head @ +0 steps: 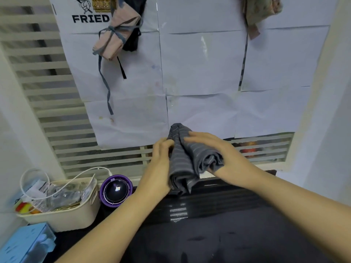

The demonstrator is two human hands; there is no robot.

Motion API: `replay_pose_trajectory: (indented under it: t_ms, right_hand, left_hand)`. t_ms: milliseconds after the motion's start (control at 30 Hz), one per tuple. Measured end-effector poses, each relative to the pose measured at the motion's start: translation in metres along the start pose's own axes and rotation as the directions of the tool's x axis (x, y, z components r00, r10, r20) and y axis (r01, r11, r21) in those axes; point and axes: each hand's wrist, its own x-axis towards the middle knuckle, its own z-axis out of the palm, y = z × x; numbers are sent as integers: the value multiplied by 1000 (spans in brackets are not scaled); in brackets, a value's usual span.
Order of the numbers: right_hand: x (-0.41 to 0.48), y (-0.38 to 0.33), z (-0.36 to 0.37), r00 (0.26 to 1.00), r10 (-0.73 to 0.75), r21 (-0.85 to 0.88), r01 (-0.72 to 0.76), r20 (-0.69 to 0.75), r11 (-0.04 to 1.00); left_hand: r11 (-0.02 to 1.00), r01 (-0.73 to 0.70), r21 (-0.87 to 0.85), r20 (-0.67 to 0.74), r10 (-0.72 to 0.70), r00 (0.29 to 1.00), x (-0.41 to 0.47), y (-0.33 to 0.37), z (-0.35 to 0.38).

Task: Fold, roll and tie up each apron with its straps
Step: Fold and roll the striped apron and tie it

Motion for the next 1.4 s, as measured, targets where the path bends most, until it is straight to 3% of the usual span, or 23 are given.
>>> replay_pose_trajectory:
  t_ms: [67,167,233,300,400,533,633,700,800,900,967,1033,1100,1167,1200,1300,1400]
  right_hand:
    - [-3,2,-6,997,12,-63,-7,73,998]
    - [-3,5,-16,995,37,-71,-31,88,997]
    - [-2,2,-18,995,35,-80,-28,93,996]
    - [-2,-2,-14,990,40,-124,-23,134,992]
    - [-2,-6,-6,980,46,-219,-2,195,976]
    - [-8,-13,5,952,25,-391,100,304,915]
    - [-17,-12,24,939,-61,-471,225,339,853]
    - [-22,-9,36,947,-112,-530,263,300,806]
    - [-24,-4,46,947,-150,-560,291,284,776]
    - [-27,-1,46,933,-247,-421,340,261,841]
    - [-33,6,40,945,-327,-288,314,2,905]
    - [-36,14,33,941,-211,-160,172,-266,972]
    - [-34,18,32,952,60,17,-57,-299,998]
    - [-33,24,36,932,334,257,-290,-143,922]
    - [-31,27,38,913,402,372,-353,-62,858]
    - [-24,34,45,918,382,637,-359,109,682]
    - [-21,34,39,922,286,861,-358,263,361]
  left_hand:
    - [1000,-5,-22,-24,5,1000,4,-4,-2]
    - [1000,-8,16,55,7,998,8,-9,-5]
    - [998,56,-39,136,-50,989,8,-10,-6]
    - [963,214,-166,201,-179,963,8,-7,-7]
    - [819,405,-407,281,-310,908,9,-4,-4]
    - [599,430,-675,365,-234,901,5,10,0]
    - [459,458,-761,377,-261,889,4,19,2]
    - [412,454,-790,353,-300,886,3,21,4]
    - [253,427,-868,336,-334,881,3,19,5]
    - [133,389,-912,308,-406,860,4,11,3]
    - [5,354,-935,320,-416,851,4,8,-5]
    - [-23,342,-940,319,-424,848,6,3,-16]
    - [-8,351,-937,321,-426,846,5,0,-25]
    - [-10,374,-928,344,-410,844,4,2,-30]
    - [-10,384,-923,358,-390,848,4,5,-32]
    - [6,423,-906,398,-326,858,2,14,-36]
    - [18,457,-889,434,-284,855,1,11,-41]
